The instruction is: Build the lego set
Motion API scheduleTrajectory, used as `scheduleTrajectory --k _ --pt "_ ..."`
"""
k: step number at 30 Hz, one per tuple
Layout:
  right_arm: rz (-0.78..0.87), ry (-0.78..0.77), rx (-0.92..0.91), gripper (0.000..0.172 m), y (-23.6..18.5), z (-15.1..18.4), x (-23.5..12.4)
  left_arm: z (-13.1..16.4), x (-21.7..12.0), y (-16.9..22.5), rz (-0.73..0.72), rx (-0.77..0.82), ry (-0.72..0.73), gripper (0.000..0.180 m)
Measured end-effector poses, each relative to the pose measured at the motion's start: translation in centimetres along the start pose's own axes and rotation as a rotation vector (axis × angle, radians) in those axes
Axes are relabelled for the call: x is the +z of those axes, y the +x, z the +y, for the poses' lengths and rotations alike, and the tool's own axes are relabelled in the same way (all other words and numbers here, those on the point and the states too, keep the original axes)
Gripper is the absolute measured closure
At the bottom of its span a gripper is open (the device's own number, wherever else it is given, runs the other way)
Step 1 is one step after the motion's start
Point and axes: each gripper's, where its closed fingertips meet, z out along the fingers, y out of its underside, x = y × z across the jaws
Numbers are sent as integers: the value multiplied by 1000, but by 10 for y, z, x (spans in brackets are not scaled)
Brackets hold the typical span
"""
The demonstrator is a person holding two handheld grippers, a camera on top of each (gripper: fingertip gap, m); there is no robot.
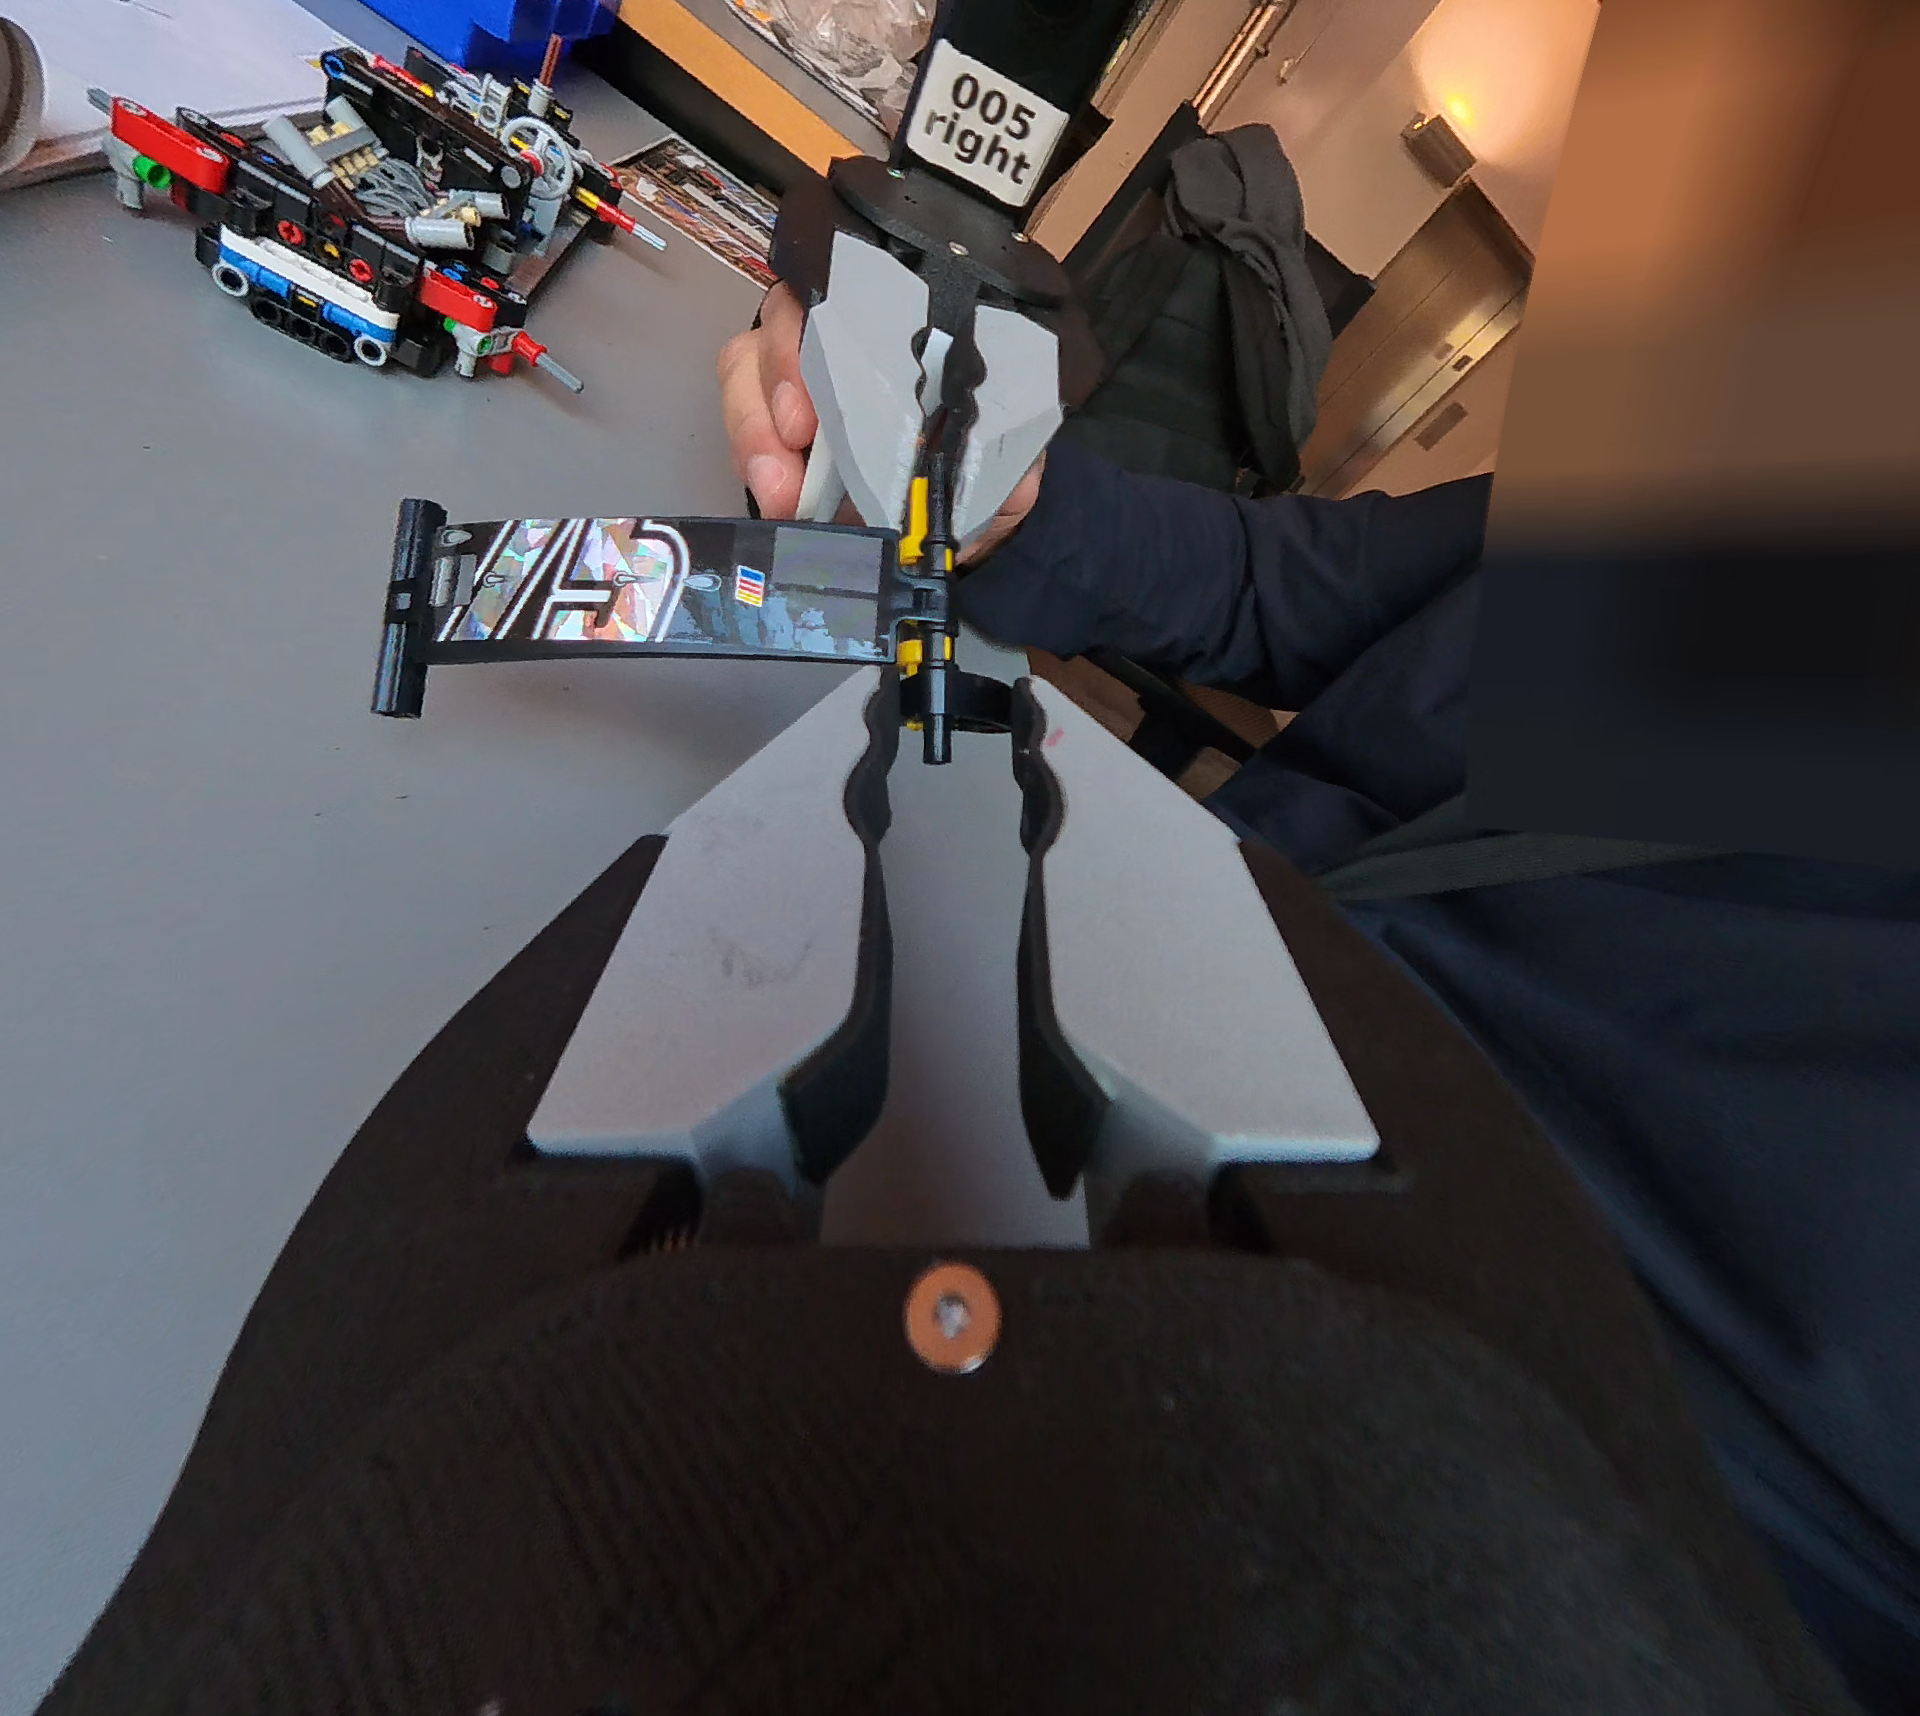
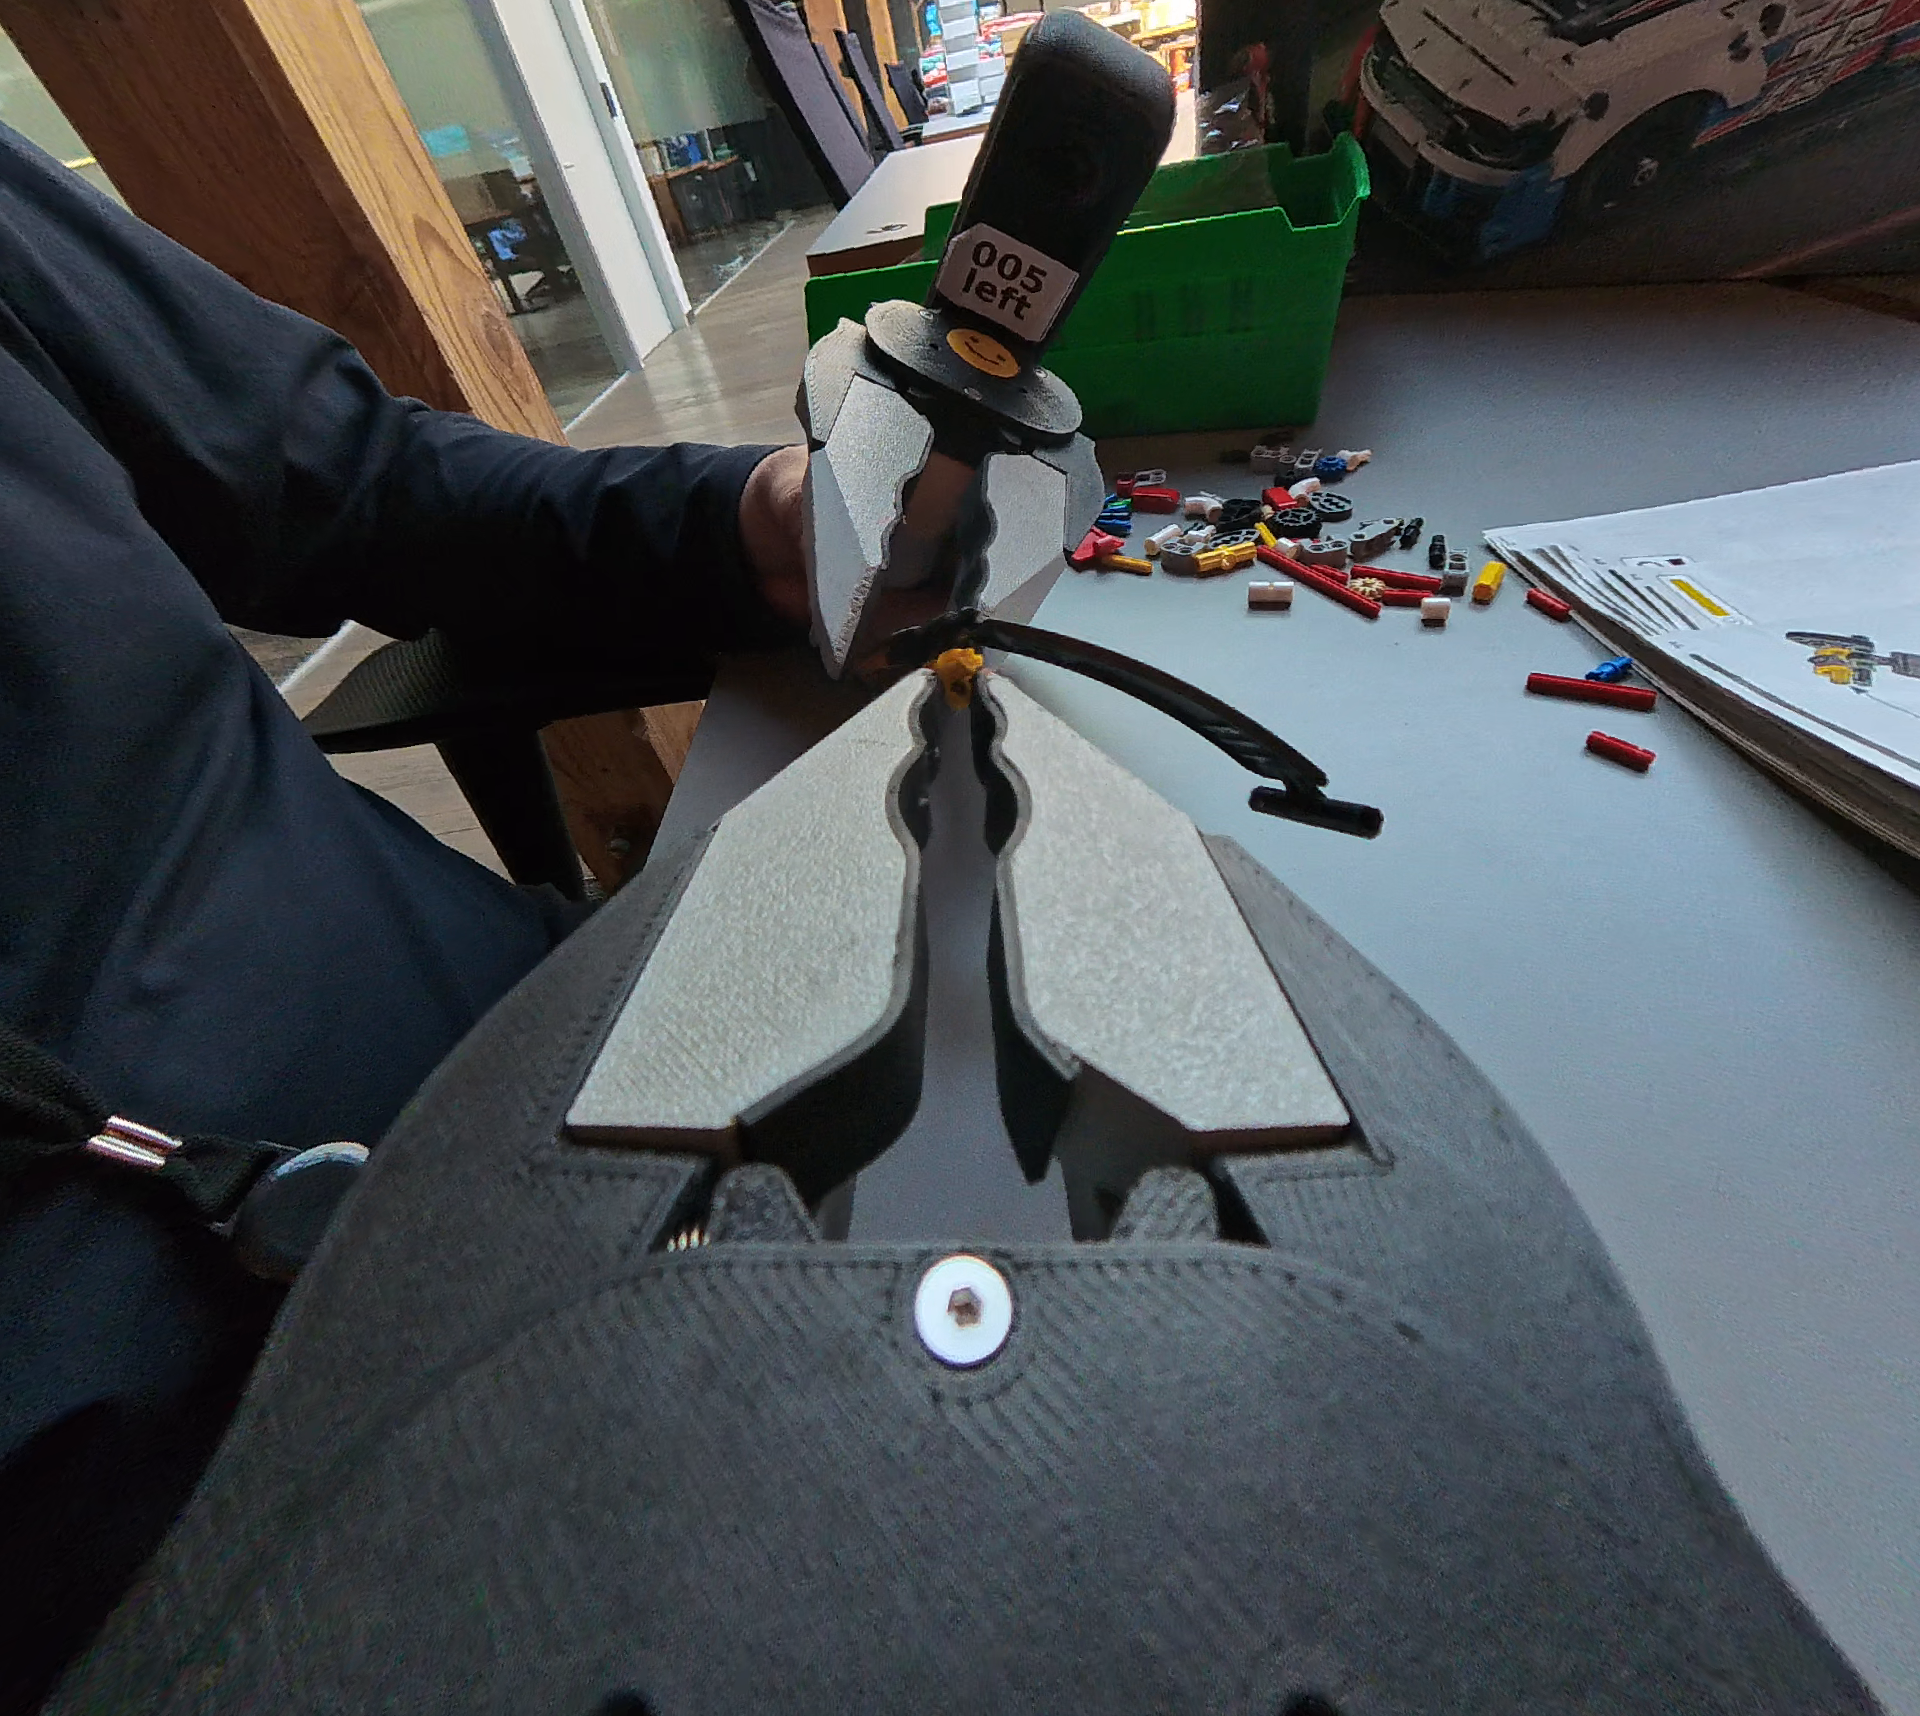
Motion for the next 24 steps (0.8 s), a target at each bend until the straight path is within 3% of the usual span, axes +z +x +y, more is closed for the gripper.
scheduleTrajectory --k 8,19,24 --pt "-40 -102 -28 169 -2 13 -2 11 7 -4 -23 -8 -87 162" --pt "-30 -469 -83 169 10 65 -1 55 22 -42 -281 -65 -399 163" --pt "-39 -495 -133 168 10 69 -1 57 23 -43 -312 -24 -418 163"
